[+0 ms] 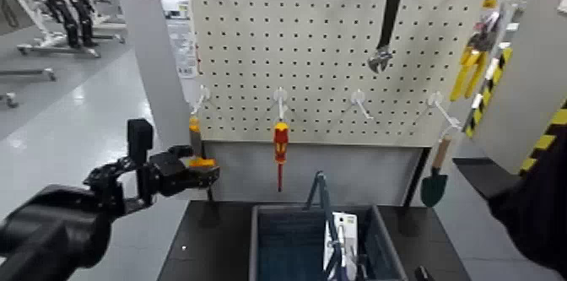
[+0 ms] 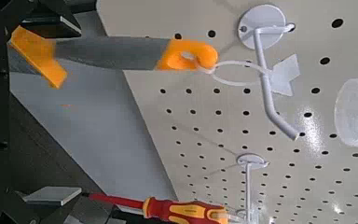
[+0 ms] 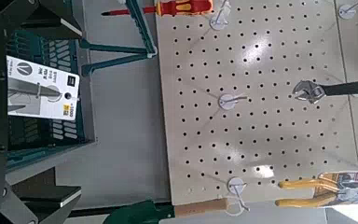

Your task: Put the yellow paint brush into the crate.

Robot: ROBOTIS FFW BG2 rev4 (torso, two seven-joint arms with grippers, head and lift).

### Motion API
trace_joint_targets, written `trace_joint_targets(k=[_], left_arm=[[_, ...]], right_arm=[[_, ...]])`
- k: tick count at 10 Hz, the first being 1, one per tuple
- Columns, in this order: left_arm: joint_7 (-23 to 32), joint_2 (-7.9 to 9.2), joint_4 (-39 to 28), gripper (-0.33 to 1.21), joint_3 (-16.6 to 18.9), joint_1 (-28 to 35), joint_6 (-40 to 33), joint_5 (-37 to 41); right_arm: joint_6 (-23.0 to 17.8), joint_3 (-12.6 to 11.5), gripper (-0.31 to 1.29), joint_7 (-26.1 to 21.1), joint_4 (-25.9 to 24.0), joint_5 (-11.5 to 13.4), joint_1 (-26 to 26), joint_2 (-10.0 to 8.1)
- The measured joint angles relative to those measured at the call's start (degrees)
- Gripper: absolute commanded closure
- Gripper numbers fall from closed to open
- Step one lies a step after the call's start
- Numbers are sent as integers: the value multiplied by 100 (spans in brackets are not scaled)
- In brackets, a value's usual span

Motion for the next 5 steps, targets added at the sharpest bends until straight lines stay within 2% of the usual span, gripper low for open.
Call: trace_joint_targets(k=[3,5], left_arm=[[-108,8,411,11,-303,-415,-144,51],[-258,-43,752,11,-648,-714,-260,185]], right_arm=[[-6,16,13,3,15,-4,-23,0],[-6,26,13,2,19,-7,-30,-4]])
